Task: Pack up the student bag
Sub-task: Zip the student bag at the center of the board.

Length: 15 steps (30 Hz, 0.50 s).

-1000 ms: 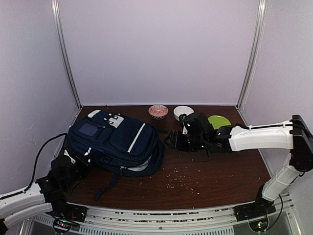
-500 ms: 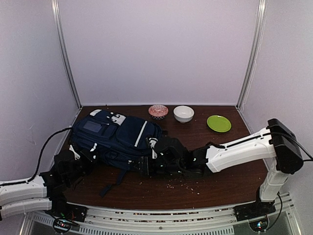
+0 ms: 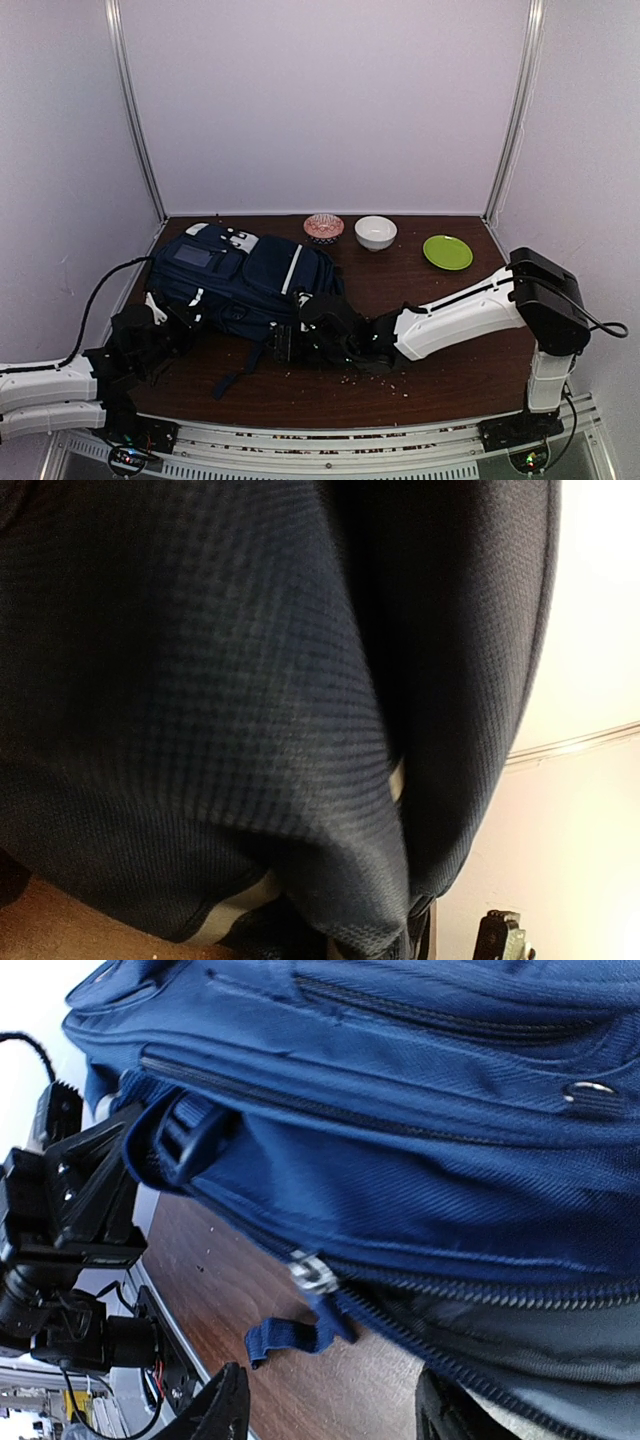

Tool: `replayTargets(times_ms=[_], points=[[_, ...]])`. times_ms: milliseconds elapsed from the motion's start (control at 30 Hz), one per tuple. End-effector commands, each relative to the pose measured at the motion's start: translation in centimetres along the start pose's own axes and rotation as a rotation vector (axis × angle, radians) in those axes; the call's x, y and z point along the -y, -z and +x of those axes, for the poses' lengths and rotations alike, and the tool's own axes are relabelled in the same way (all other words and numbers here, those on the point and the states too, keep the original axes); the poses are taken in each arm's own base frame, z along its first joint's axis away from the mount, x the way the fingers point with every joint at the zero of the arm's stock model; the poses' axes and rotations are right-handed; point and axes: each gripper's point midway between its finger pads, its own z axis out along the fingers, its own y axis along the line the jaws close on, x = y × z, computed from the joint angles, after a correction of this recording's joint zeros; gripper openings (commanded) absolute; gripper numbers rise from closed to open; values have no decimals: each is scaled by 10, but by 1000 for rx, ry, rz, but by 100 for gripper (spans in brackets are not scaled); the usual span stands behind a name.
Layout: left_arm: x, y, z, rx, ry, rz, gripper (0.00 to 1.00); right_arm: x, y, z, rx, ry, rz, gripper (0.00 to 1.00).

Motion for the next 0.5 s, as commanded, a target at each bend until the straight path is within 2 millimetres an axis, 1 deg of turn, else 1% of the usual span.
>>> replayTargets(times_ms=[0, 133, 267, 467], points=[[58, 7, -16, 46, 38, 189, 0, -6, -6, -18, 53, -57, -33, 55], [58, 8, -17, 47, 34, 187, 0, -12, -9, -21, 53, -55, -50, 52], [56, 8, -15, 41, 34, 182, 0, -11, -14, -21, 49, -68, -52, 50], [56, 9, -14, 38, 34, 184, 0, -10, -21, -27, 52, -110, -75, 46]])
